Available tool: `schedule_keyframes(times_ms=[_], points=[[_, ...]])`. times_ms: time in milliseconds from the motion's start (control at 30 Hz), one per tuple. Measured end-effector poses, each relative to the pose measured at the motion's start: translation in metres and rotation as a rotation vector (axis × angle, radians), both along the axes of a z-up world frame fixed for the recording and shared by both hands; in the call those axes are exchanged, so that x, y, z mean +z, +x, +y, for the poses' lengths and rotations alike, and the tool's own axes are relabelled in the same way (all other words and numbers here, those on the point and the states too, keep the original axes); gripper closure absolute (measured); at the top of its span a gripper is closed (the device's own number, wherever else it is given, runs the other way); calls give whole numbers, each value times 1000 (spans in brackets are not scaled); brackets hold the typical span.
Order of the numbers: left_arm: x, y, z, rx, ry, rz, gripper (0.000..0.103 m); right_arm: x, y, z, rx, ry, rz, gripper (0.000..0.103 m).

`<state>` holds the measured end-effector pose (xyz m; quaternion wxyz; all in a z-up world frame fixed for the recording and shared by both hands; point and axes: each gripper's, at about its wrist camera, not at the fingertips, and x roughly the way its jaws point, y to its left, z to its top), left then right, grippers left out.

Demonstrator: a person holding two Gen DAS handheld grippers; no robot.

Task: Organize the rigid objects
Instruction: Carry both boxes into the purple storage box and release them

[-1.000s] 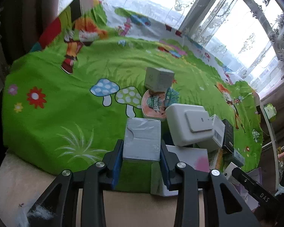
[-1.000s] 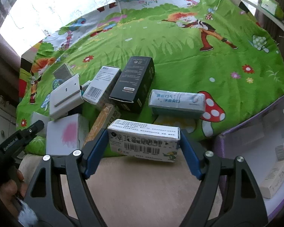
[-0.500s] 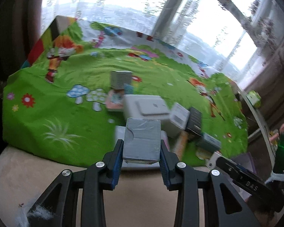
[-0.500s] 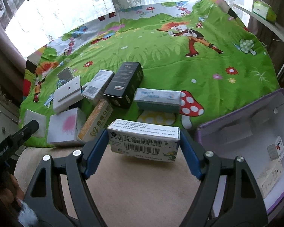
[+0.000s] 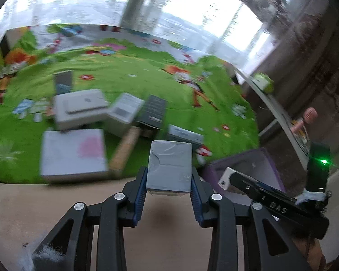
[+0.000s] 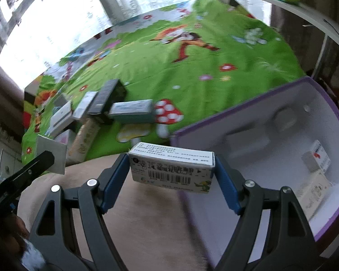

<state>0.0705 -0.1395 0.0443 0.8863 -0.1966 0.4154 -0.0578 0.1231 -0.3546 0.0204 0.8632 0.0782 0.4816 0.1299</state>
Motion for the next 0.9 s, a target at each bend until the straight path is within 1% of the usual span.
schedule_keyframes(times_ms=[167, 333, 467, 567, 600, 633, 667, 700, 733, 833, 900], points=[[2, 6, -39, -97, -13, -13, 66, -3, 0, -37, -63, -15, -5, 24], [2, 15, -75, -186, -35, -9, 66, -4, 2, -80, -153, -30, -6, 25], [3, 22, -100, -253, -48, -22, 66, -2, 5, -111, -227, -39, -10, 25], [6, 26, -118, -310, -64, -42, 66, 3, 7, -131, -276, -52, -28, 25], [6, 27, -125, -335, -73, -46, 65, 5, 7, -137, -293, -56, -36, 24], [6, 29, -130, -353, -75, -43, 61, 8, 8, -144, -310, -60, -42, 24], [5, 31, -135, -363, -65, -35, 57, 9, 8, -148, -322, -61, -47, 24], [5, 31, -137, -366, -58, -33, 49, 11, 8, -154, -333, -58, -50, 24], [5, 30, -138, -368, -59, -37, 46, 12, 9, -158, -344, -53, -50, 24], [6, 29, -132, -351, -72, -41, 44, 13, 8, -169, -370, -47, -52, 20], [5, 28, -128, -335, -77, -40, 43, 13, 8, -173, -379, -45, -50, 20]])
